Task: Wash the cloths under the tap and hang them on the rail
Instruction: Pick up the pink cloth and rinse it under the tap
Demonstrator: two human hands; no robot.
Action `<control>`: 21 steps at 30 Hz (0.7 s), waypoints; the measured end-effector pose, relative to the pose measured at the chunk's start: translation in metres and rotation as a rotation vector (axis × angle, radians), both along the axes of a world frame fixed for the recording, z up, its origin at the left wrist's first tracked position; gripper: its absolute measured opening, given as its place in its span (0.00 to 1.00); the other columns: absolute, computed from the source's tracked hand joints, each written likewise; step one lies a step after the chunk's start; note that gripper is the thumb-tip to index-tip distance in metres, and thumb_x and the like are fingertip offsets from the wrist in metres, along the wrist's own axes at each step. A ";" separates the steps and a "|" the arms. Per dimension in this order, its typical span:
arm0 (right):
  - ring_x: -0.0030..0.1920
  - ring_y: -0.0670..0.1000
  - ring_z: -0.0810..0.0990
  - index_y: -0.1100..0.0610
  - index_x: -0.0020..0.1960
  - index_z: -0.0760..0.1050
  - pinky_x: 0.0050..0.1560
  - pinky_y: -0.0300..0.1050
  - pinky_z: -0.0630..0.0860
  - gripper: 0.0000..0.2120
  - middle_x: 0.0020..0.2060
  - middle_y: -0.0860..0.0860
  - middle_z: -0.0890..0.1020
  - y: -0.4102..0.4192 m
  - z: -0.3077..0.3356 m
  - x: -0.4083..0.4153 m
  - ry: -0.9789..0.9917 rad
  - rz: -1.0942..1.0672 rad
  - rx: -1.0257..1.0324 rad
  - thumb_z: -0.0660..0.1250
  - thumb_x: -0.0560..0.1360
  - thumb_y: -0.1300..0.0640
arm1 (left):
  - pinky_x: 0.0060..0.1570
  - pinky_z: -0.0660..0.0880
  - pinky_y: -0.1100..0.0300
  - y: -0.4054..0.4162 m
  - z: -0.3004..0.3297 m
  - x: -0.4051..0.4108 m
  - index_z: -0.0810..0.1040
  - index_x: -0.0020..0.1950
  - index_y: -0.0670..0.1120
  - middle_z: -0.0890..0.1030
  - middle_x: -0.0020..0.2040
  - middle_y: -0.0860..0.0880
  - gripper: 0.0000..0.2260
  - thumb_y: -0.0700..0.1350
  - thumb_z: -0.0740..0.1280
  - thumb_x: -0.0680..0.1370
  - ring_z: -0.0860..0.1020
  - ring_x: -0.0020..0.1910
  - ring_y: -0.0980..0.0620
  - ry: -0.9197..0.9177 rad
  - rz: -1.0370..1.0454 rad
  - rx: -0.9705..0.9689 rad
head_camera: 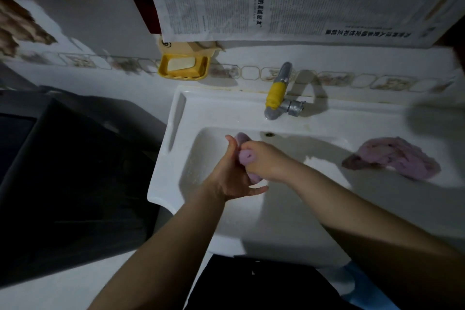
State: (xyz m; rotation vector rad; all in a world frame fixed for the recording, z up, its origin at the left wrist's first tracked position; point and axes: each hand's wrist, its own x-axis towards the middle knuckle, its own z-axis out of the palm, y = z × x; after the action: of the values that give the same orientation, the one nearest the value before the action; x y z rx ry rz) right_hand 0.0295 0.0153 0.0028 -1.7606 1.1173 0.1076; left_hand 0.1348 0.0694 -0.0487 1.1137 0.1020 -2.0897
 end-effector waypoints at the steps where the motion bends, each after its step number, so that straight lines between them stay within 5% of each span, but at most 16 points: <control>1: 0.40 0.54 0.78 0.48 0.45 0.73 0.38 0.48 0.74 0.11 0.37 0.51 0.78 0.007 0.001 -0.004 -0.003 0.050 -0.005 0.63 0.68 0.63 | 0.63 0.69 0.41 0.001 0.002 0.001 0.78 0.63 0.51 0.80 0.61 0.46 0.38 0.76 0.58 0.66 0.76 0.60 0.44 -0.021 0.034 0.031; 4: 0.42 0.54 0.77 0.51 0.58 0.69 0.40 0.51 0.73 0.20 0.48 0.56 0.80 0.011 -0.001 -0.022 -0.200 -0.072 0.120 0.67 0.69 0.64 | 0.65 0.68 0.43 0.007 0.009 0.010 0.79 0.56 0.48 0.84 0.50 0.47 0.25 0.64 0.67 0.69 0.78 0.56 0.46 -0.134 -0.032 0.010; 6: 0.46 0.54 0.77 0.49 0.62 0.67 0.44 0.50 0.75 0.22 0.52 0.51 0.79 0.005 0.001 -0.038 -0.279 -0.245 -0.082 0.66 0.71 0.64 | 0.64 0.70 0.44 0.009 0.016 0.022 0.78 0.55 0.47 0.84 0.41 0.48 0.19 0.54 0.72 0.69 0.79 0.50 0.49 -0.214 -0.138 -0.046; 9: 0.67 0.56 0.64 0.48 0.73 0.59 0.63 0.56 0.70 0.36 0.70 0.51 0.65 -0.003 -0.006 -0.055 0.019 0.178 -0.876 0.69 0.69 0.55 | 0.58 0.74 0.46 0.003 0.030 0.036 0.77 0.55 0.45 0.82 0.40 0.47 0.16 0.46 0.73 0.69 0.80 0.42 0.51 -0.210 -0.347 -0.137; 12: 0.72 0.62 0.60 0.50 0.76 0.53 0.66 0.61 0.67 0.40 0.75 0.55 0.57 -0.005 -0.017 -0.047 -0.019 0.537 -1.106 0.66 0.69 0.46 | 0.51 0.79 0.52 -0.010 0.047 0.033 0.78 0.55 0.42 0.81 0.46 0.43 0.11 0.43 0.70 0.74 0.80 0.42 0.49 -0.242 -0.688 -0.241; 14: 0.62 0.62 0.74 0.54 0.73 0.61 0.49 0.54 0.77 0.33 0.68 0.58 0.69 -0.008 -0.018 -0.037 -0.039 0.642 -1.097 0.68 0.69 0.55 | 0.43 0.80 0.57 -0.016 0.059 0.025 0.79 0.46 0.41 0.80 0.39 0.43 0.07 0.45 0.69 0.76 0.80 0.37 0.51 -0.353 -0.913 -0.247; 17: 0.52 0.60 0.79 0.57 0.62 0.69 0.38 0.47 0.70 0.18 0.53 0.55 0.78 -0.007 -0.006 -0.031 0.268 0.658 -0.895 0.63 0.74 0.56 | 0.28 0.75 0.63 -0.019 0.063 0.017 0.74 0.40 0.42 0.78 0.30 0.46 0.13 0.50 0.73 0.74 0.77 0.26 0.52 -0.774 -1.155 -0.327; 21: 0.43 0.54 0.80 0.49 0.45 0.77 0.40 0.43 0.74 0.07 0.40 0.51 0.80 -0.007 -0.008 -0.022 0.324 0.349 -0.323 0.63 0.69 0.51 | 0.36 0.78 0.53 -0.014 0.045 0.014 0.64 0.65 0.45 0.81 0.44 0.42 0.22 0.45 0.68 0.75 0.81 0.39 0.42 -1.637 -1.272 -0.844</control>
State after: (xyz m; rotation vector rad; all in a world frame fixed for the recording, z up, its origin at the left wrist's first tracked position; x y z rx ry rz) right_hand 0.0076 0.0080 -0.0048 -2.2778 1.0853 0.4597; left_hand 0.1485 0.0556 -0.0036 2.0544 -2.4163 -0.9139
